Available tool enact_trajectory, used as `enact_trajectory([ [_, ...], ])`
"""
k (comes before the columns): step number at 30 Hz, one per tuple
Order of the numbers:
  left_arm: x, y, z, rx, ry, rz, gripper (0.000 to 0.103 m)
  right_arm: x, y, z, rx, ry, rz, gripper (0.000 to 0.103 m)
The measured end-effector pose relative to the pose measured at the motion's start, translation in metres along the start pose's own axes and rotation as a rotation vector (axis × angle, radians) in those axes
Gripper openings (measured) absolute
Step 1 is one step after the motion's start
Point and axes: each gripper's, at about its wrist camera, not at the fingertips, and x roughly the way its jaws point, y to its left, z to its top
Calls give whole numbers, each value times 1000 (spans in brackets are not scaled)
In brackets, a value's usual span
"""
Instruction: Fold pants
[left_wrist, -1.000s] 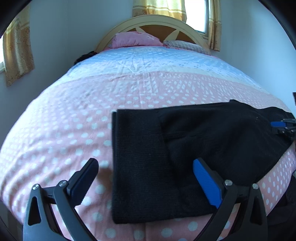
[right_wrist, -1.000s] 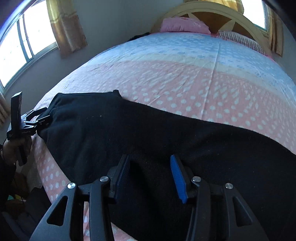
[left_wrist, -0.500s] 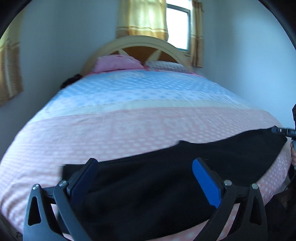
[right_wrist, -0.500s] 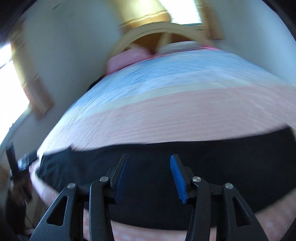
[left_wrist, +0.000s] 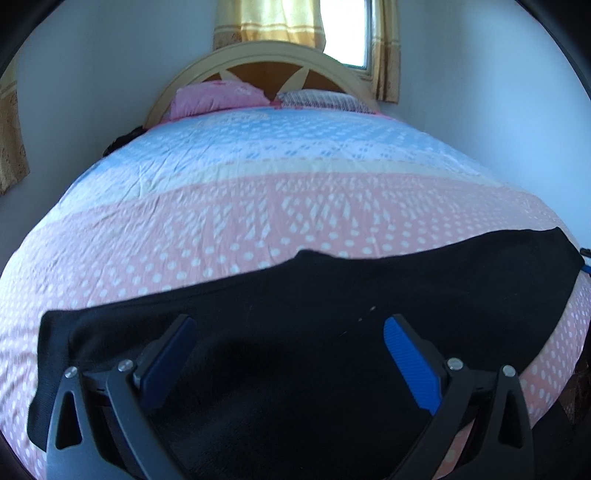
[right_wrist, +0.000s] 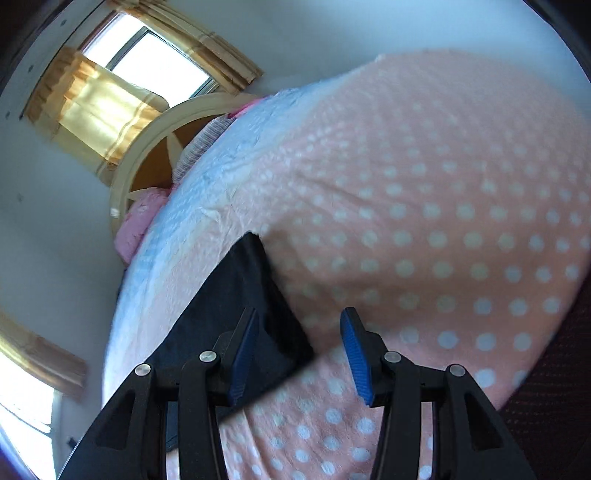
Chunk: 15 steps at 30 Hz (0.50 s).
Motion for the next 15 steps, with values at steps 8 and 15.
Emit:
enact_trajectory([
  [8, 6, 9, -7, -55, 18, -32, 103, 10, 9, -11, -41, 57, 32, 48],
  [15, 4, 8, -7, -53, 12, -28, 103, 17, 8, -18, -9, 37, 79, 19],
])
